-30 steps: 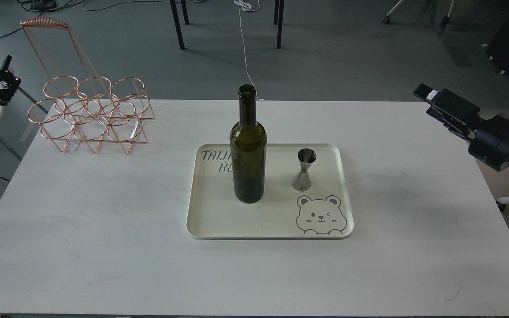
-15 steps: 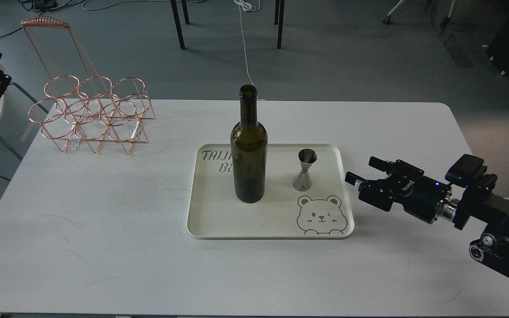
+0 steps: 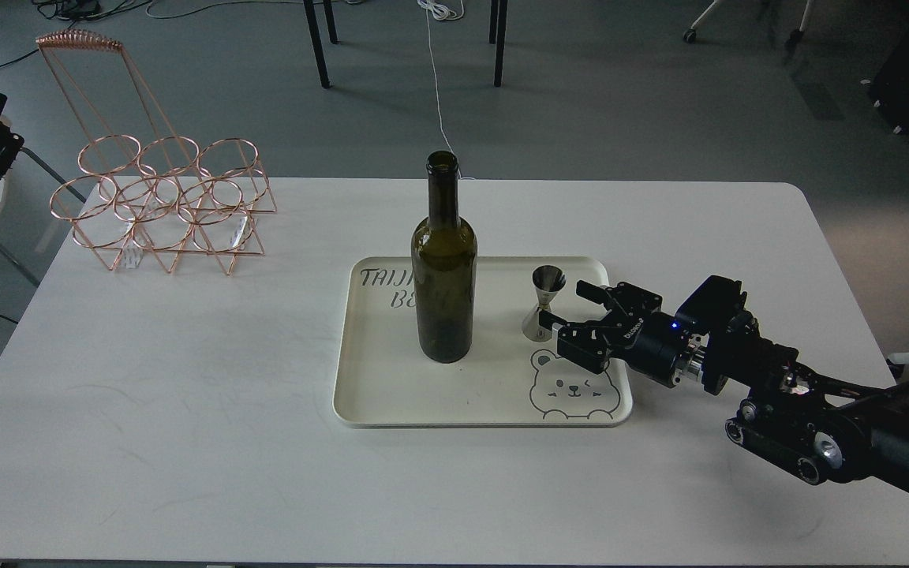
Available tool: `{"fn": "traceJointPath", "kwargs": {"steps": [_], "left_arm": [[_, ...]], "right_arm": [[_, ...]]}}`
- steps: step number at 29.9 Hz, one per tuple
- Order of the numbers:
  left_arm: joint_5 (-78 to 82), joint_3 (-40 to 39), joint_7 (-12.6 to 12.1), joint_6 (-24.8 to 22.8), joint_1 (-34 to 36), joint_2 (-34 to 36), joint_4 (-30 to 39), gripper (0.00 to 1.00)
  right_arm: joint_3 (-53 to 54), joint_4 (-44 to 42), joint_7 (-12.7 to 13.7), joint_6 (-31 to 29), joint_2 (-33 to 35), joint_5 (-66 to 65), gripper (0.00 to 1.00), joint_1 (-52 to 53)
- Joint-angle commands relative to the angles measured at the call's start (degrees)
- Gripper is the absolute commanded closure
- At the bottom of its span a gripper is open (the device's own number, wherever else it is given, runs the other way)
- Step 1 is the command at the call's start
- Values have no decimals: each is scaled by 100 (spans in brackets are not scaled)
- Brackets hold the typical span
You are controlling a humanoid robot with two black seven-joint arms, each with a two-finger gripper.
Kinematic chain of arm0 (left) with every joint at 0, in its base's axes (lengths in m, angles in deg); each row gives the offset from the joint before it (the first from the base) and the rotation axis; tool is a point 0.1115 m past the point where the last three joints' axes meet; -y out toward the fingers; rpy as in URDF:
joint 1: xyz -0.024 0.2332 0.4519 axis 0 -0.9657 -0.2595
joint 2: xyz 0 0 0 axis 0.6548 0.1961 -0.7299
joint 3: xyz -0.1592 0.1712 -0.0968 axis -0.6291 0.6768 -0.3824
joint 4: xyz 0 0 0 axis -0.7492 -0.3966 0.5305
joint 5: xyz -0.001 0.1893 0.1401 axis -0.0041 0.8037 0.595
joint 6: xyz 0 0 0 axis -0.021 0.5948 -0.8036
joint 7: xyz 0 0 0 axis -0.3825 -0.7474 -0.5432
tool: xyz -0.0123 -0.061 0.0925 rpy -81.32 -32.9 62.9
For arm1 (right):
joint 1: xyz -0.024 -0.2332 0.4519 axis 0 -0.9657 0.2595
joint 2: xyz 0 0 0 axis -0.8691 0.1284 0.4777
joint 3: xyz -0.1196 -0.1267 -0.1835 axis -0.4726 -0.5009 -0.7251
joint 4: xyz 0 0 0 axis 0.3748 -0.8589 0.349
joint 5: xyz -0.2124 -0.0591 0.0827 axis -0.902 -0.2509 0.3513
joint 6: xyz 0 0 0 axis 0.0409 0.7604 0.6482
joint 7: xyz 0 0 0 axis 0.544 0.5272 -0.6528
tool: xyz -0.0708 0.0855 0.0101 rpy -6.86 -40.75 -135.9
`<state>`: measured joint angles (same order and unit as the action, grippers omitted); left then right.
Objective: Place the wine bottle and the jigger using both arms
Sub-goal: 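Reach the right gripper toward the metal jigger on the tray, then grasp the metal jigger with the right gripper and lift it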
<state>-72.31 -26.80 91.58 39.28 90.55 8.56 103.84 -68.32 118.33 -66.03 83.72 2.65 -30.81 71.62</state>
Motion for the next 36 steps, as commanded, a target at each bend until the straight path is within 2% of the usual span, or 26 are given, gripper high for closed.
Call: {"fn": "traceJointPath", "kwargs": {"steps": [1, 16, 24, 30, 36], "left_arm": [[-1, 0, 2, 0, -5, 22, 0, 2], [-1, -18, 2, 0, 4, 48, 0, 2], [-1, -18, 2, 0, 4, 66, 0, 2], [-1, -27, 2, 0, 4, 66, 0, 2], [-1, -36, 2, 0, 12, 83, 0, 2]], "right_arm": [[1, -237, 1, 5, -173, 0, 31, 74], [-87, -554, 1, 14, -551, 9, 57, 83], [-87, -572, 1, 32, -525, 9, 87, 101], [-87, -537, 1, 146, -525, 18, 96, 127], [-70, -388, 1, 274, -350, 44, 96, 320]]}}
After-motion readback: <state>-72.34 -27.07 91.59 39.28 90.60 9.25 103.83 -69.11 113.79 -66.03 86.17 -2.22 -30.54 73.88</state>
